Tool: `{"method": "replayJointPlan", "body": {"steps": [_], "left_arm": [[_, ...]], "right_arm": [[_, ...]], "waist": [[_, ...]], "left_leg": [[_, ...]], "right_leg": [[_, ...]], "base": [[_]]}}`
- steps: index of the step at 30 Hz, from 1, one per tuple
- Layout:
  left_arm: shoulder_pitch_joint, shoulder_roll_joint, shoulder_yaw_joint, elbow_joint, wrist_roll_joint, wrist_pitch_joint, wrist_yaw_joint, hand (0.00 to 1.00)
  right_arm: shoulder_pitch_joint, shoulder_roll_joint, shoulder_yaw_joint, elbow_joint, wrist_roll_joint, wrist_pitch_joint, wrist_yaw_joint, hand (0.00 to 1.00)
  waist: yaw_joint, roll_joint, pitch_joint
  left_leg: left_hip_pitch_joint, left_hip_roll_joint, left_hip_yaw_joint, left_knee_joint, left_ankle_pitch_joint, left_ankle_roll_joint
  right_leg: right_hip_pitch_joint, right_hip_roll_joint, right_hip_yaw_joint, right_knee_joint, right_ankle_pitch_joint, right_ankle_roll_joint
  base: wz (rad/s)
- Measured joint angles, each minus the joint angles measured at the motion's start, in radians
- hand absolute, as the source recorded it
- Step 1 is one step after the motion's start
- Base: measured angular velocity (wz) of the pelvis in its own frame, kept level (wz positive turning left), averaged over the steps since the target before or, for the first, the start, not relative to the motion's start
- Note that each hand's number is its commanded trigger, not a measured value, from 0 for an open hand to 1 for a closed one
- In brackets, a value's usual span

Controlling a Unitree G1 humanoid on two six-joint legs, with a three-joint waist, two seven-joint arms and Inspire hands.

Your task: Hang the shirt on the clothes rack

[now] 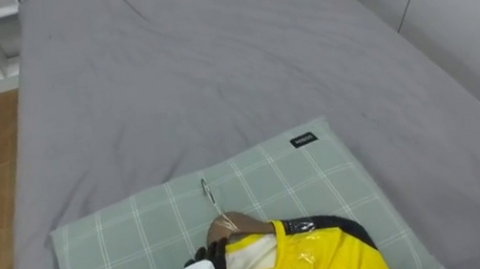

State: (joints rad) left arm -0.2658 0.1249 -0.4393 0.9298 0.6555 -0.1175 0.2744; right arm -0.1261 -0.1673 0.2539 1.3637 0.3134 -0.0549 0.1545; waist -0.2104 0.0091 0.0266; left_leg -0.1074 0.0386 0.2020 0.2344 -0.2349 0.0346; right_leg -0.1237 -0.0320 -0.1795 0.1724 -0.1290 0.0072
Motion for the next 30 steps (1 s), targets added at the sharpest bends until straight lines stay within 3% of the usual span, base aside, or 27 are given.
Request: {"method": "replayJointPlan", "body": {"steps": [4,9,13,30], "left_arm": [[-0.009,0.0,0.055,0.021,0.0,-0.021,0.008,0.0],[-0.017,0.004,0.146,0.051,-0.002,-0.019,0.047,0.0],[-0.044,0.007,0.2,0.093,-0.068,-0.017,0.07,0.0],[-0.08,0.002,0.229,0.152,-0.172,-0.015,0.072,0.0]], "right_arm": [[0.0,0.003,-0.008,0.0,-0.003,0.0,-0.002,0.0],[0.002,0.005,-0.022,0.0,-0.005,0.002,-0.005,0.0],[0.0,0.004,-0.02,-0.001,-0.003,0.003,-0.012,0.0],[-0.009,0.008,-0.001,-0.001,-0.003,0.001,-0.034,0.0]], "waist": [[-0.001,-0.004,0.004],[0.0,-0.004,0.0039],[0.011,-0.003,0.0038],[0.023,-0.006,0.0057]], "left_leg": [[-0.002,0.001,-0.002,0.0,0.0,0.0],[-0.015,0.001,0.001,0.003,0.0,0.0],[-0.028,0.001,0.002,0.007,0.0,0.0],[-0.073,0.002,-0.011,0.03,0.0,0.0]], "right_leg": [[-0.002,0.001,0.004,0.0,0.0,0.0],[-0.019,0.002,0.006,0.007,0.001,-0.001],[-0.039,0.002,0.012,0.018,0.001,-0.001],[-0.066,-0.001,0.001,0.02,0.002,-0.004]], "base": [[-0.02],[-0.01],[-0.04],[0.02]]}}
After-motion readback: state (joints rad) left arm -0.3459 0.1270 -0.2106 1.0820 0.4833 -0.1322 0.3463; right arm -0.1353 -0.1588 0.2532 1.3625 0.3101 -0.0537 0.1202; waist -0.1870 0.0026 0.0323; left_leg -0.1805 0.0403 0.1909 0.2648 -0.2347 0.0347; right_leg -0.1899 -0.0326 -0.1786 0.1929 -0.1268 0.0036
